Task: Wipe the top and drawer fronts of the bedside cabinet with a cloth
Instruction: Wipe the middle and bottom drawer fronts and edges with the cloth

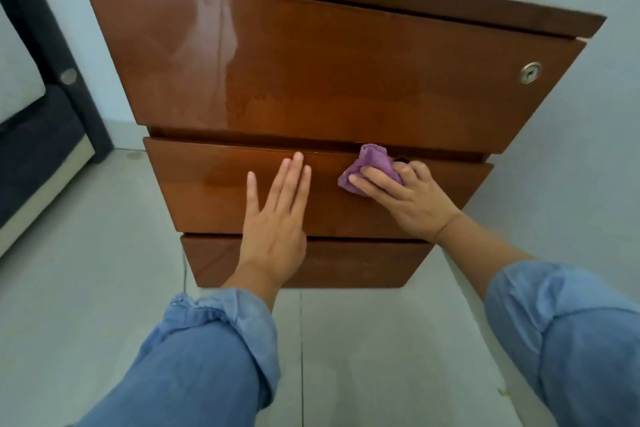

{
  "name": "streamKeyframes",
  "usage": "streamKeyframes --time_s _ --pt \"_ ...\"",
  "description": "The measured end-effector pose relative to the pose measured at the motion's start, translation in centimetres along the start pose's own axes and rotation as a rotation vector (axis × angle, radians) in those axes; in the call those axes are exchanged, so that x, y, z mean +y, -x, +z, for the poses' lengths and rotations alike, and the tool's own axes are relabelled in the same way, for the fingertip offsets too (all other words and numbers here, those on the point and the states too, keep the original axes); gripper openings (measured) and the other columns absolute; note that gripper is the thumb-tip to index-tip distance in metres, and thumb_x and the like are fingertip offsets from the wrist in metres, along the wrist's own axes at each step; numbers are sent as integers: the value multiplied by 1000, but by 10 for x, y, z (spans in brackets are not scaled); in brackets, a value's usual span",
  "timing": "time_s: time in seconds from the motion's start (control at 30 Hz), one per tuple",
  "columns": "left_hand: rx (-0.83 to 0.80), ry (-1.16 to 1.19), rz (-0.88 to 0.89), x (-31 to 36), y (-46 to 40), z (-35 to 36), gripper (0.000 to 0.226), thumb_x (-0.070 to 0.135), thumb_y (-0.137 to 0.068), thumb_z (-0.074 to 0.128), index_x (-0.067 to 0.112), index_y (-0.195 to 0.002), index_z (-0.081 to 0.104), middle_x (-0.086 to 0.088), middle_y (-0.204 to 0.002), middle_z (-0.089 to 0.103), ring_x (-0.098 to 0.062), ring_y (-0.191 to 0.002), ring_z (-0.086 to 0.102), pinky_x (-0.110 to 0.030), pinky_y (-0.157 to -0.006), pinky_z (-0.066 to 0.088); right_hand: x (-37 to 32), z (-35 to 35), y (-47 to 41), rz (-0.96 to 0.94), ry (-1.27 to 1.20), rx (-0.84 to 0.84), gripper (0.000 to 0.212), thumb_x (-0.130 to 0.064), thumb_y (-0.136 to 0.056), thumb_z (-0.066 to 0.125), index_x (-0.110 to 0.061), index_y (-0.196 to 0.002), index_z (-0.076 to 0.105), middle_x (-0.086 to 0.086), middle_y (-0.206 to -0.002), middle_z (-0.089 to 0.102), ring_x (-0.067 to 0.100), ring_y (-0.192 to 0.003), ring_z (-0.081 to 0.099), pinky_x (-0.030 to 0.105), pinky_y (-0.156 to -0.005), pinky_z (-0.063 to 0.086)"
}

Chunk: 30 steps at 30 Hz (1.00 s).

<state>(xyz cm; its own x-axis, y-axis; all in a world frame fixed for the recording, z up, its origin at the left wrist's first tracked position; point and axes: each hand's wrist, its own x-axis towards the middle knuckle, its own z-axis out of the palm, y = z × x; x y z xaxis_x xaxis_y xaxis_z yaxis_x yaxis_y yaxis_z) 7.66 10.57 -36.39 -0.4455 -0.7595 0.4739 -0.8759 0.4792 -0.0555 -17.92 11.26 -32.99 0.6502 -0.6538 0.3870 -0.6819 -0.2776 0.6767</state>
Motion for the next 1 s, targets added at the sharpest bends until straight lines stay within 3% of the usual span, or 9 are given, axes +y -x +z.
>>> streamKeyframes --time_s 0.13,0.37,0.5,0.6,0.7,0.83,1.0 --pt "-53 -133 35 -2 -5 15 93 26 -86 53 11 -149 -13 -10 -155 -27 -26 -145 -20 -62 -110 -10 -24 32 5 99 38 67 63 -9 -86 38 -25 -145 21 -3 -137 31 28 -104 39 38 -84 31" --pt "-2 -141 -34 7 -11 40 112 26 -80 70 10 -148 -17 -11 -154 -29 -28 -145 -18 -64 -111 -1 -55 80 45 -223 45 -51 53 -22 -87 34 -25 -140 36 -4 -131 39 26 -104 39 38 -85 31" --pt "12 -98 -20 4 -11 40 105 25 -78 68 12 -150 -9 -7 -154 -29 -25 -145 -19 -64 -111 0 -64 86 60 -333 -1 -148 55 -24 -76 61 -20 -130 51 -1 -124 48 29 -100 41 41 -83 31" --pt "-17 -91 11 0 -9 35 104 26 -76 65 12 -150 -6 -7 -155 -27 -24 -145 -19 -67 -110 -1 -59 64 62 -303 -60 -138 64 -25 -74 60 -20 -135 40 -1 -129 44 29 -99 41 41 -83 30" --pt "-53 -95 -1 2 -10 31 101 27 -74 64 11 -151 1 -9 -157 -19 -25 -146 -16 -70 -108 0 -49 34 46 -153 -107 -44 65 -17 -80 50 -23 -141 30 -1 -136 34 28 -99 39 39 -83 30" --pt "-45 -82 -20 8 -6 21 98 24 -73 62 9 -151 5 -12 -160 -7 -27 -147 -8 -70 -108 -1 -37 1 24 333 -200 162 76 -5 -76 53 -29 -140 21 -1 -135 31 29 -101 38 39 -81 32" --pt "56 -11 41 26 -18 7 99 23 -71 60 8 -151 4 -10 -161 -1 -26 -148 0 -66 -109 -7 -2 0 43 352 -161 165 69 -4 -78 47 -26 -141 27 1 -136 33 30 -101 38 40 -81 33"
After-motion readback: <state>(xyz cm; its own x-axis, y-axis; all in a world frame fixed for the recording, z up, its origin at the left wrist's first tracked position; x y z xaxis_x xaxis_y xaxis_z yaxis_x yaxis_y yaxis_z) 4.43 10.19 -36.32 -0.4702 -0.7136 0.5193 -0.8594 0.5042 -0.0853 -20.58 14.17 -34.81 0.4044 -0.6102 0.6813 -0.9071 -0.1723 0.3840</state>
